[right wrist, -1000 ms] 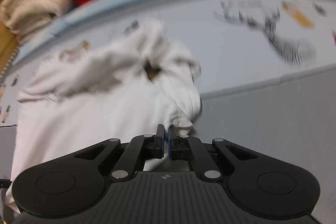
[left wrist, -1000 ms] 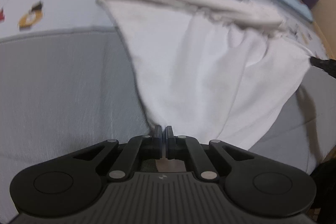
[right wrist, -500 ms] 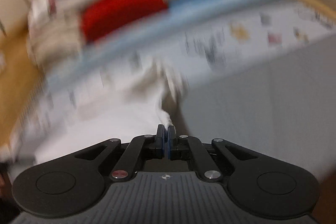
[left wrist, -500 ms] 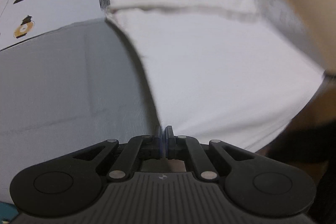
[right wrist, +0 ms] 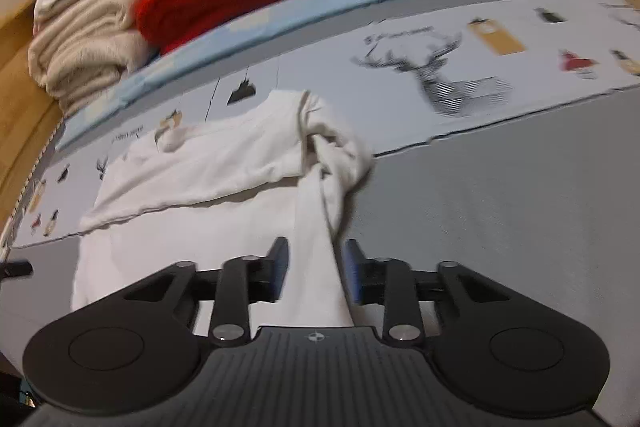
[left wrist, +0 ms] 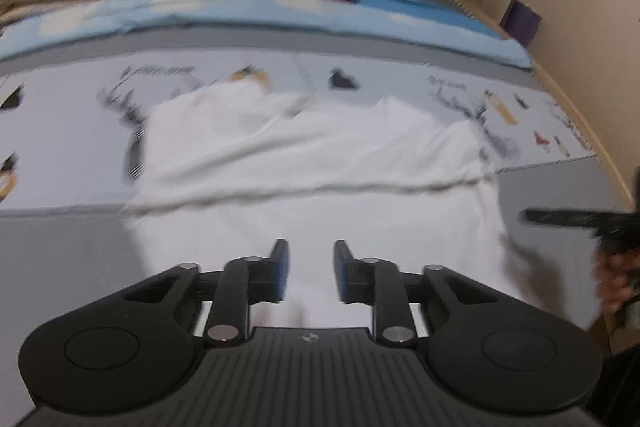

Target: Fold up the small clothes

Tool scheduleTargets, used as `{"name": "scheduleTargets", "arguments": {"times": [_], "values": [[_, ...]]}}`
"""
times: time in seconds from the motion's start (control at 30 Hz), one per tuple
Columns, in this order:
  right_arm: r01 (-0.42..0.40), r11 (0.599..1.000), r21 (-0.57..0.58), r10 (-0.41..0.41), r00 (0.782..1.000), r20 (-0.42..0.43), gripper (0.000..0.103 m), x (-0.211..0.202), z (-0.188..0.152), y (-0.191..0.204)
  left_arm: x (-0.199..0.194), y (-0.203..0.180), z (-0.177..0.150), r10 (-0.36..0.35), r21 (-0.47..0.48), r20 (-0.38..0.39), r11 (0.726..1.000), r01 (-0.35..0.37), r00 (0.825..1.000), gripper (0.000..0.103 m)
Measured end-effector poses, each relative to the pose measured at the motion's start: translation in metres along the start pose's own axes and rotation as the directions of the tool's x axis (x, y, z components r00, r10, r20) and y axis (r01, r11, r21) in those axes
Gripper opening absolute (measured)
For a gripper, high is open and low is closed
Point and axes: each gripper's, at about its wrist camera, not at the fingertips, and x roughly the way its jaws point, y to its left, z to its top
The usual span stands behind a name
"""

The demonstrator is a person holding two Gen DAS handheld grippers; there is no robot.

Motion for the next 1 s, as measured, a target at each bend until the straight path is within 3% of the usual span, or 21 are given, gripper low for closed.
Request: {"name": "scheduleTargets", "arguments": {"times": [0.03, 0.07, 0.2, 0.23, 0.3, 0.4, 0.5, 0.57, 0.6, 0.7, 0.77, 0.8, 0.83, 0.87, 0.93, 1.0], "values": [[0.012, 1.0, -0.002, -0.012, 1.0, -0.022, 0.04, 0.016, 0.003, 0.0, 0.011, -0.013, 0.004, 0.001, 0.018, 0.014, 1.0, -0.002, 1.0, 0.044], [0.018, 1.0, -0.003, -0.018, 0.999, -0.037, 0.04, 0.029, 0.007, -0.001, 0.022, -0.023, 0.008, -0.002, 0.042, 0.022, 0.999, 0.001, 1.0, 0.046], [0.025, 1.0, 0.011, -0.025, 0.999, -0.039, 0.04, 0.065, 0.02, -0.009, 0.068, -0.063, 0.016, -0.032, 0.131, 0.028, 0.991, 0.028, 0.999, 0.046], [0.037, 0.999, 0.01, -0.036, 0.998, -0.048, 0.033, 0.073, 0.02, -0.011, 0.082, -0.07, 0.017, -0.041, 0.148, 0.031, 0.988, 0.036, 0.999, 0.046], [0.005, 0.999, 0.054, -0.002, 0.998, -0.069, 0.008, 0.08, 0.021, -0.018, 0.101, -0.081, 0.018, -0.047, 0.17, 0.04, 0.985, 0.04, 0.998, 0.046], [-0.024, 0.998, 0.062, 0.027, 0.999, -0.045, 0.006, 0.064, 0.025, -0.02, 0.127, -0.093, 0.018, -0.072, 0.18, 0.038, 0.982, 0.064, 0.997, 0.046], [-0.019, 0.996, 0.085, 0.025, 0.998, -0.066, 0.006, 0.045, 0.026, -0.03, 0.145, -0.11, 0.018, -0.105, 0.202, 0.034, 0.975, 0.097, 0.994, 0.053], [0.009, 0.997, 0.078, -0.001, 0.996, -0.092, 0.006, 0.04, 0.02, -0.037, 0.156, -0.126, 0.019, -0.137, 0.224, 0.026, 0.966, 0.127, 0.99, 0.067], [0.023, 0.998, 0.063, -0.017, 0.995, -0.102, 0.006, 0.038, 0.017, -0.039, 0.162, -0.135, 0.018, -0.143, 0.239, 0.02, 0.962, 0.134, 0.99, 0.07], [0.034, 0.999, 0.025, -0.031, 0.992, -0.119, 0.006, 0.036, 0.012, -0.043, 0.182, -0.162, 0.015, -0.157, 0.292, 0.005, 0.945, 0.149, 0.988, 0.07], [0.026, 0.999, 0.028, -0.022, 0.99, -0.138, 0.007, 0.038, 0.011, -0.044, 0.197, -0.175, 0.011, -0.122, 0.333, -0.013, 0.935, 0.119, 0.992, 0.07], [0.022, 0.999, 0.031, -0.017, 0.99, -0.141, 0.008, 0.039, 0.012, -0.044, 0.204, -0.177, 0.01, -0.085, 0.355, -0.012, 0.931, 0.084, 0.996, 0.067], [0.026, 0.999, 0.036, -0.02, 0.99, -0.136, 0.011, 0.039, 0.013, -0.044, 0.208, -0.176, 0.009, -0.052, 0.367, -0.002, 0.929, 0.049, 0.999, 0.049], [0.035, 0.998, 0.045, -0.029, 0.991, -0.127, 0.012, 0.04, 0.015, -0.044, 0.212, -0.173, 0.012, -0.03, 0.367, 0.003, 0.93, 0.027, 1.0, 0.011], [0.06, 0.996, 0.06, -0.053, 0.993, -0.107, 0.029, 0.044, 0.02, -0.043, 0.207, -0.156, 0.023, -0.038, 0.322, 0.019, 0.946, 0.029, 0.999, 0.003], [0.09, 0.995, 0.033, -0.087, 0.992, -0.091, 0.034, 0.05, 0.025, -0.038, 0.187, -0.134, 0.04, -0.028, 0.279, 0.086, 0.96, 0.003, 0.996, 0.003]]}}
